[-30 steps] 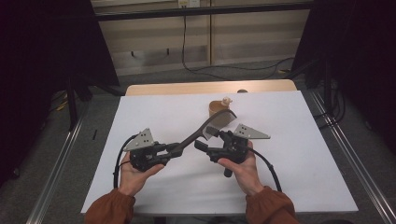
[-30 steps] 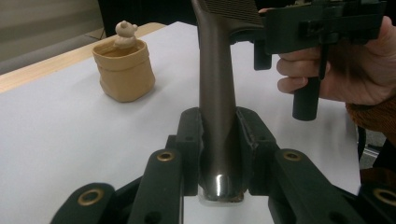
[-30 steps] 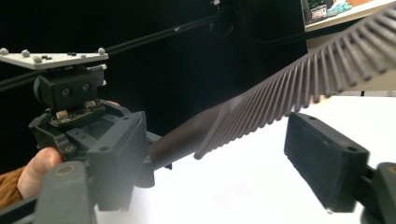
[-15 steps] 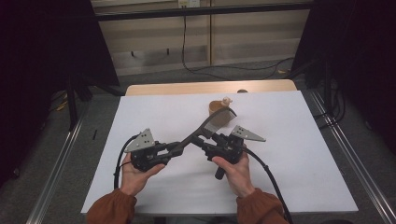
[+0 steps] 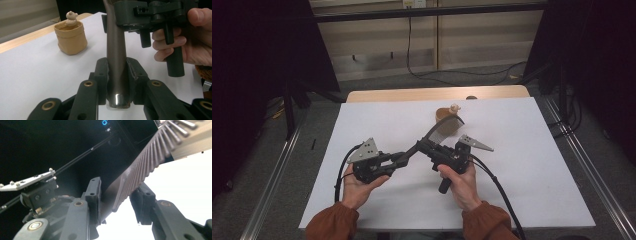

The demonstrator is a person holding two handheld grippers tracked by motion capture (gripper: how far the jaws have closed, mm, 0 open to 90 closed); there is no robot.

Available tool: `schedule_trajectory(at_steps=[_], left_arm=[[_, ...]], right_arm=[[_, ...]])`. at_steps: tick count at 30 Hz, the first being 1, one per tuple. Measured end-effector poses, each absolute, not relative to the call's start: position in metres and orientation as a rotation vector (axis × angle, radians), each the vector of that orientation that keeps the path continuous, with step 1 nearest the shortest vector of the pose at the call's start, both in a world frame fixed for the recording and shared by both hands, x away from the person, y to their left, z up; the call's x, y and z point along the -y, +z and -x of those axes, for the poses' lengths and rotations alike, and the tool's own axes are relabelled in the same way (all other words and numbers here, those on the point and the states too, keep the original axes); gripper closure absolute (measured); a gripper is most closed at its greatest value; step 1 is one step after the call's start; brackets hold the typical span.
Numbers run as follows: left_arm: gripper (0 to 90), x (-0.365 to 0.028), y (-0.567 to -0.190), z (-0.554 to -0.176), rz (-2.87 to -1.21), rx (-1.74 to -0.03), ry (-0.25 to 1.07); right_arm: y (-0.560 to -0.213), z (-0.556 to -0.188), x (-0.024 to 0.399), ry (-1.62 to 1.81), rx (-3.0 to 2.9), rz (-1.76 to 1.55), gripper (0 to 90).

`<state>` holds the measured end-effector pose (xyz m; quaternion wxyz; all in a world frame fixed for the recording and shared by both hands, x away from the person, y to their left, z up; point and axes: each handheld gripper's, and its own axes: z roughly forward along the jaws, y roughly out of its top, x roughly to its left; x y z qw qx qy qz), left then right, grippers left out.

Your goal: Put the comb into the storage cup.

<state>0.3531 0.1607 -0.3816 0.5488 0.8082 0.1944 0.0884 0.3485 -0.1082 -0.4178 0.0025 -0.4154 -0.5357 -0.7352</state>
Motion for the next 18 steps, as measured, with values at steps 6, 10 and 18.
schedule_trajectory(at_steps=[6,10,18], left_arm=[[72.7,-0.1602,-0.3826,-0.3531,-1.92,-0.463,0.22],[72.7,-0.1598,-0.3831,-0.3534,-1.929,-0.456,0.237],[72.6,-0.158,-0.3857,-0.3531,-1.939,-0.428,0.281]], right_arm=[[-0.4188,-0.3506,0.1077,-2.274,1.606,1.333,65.5],[-0.4193,-0.3516,0.1082,-2.249,1.569,1.352,67.4],[-0.4186,-0.3522,0.108,-2.208,1.497,1.383,70.9]])
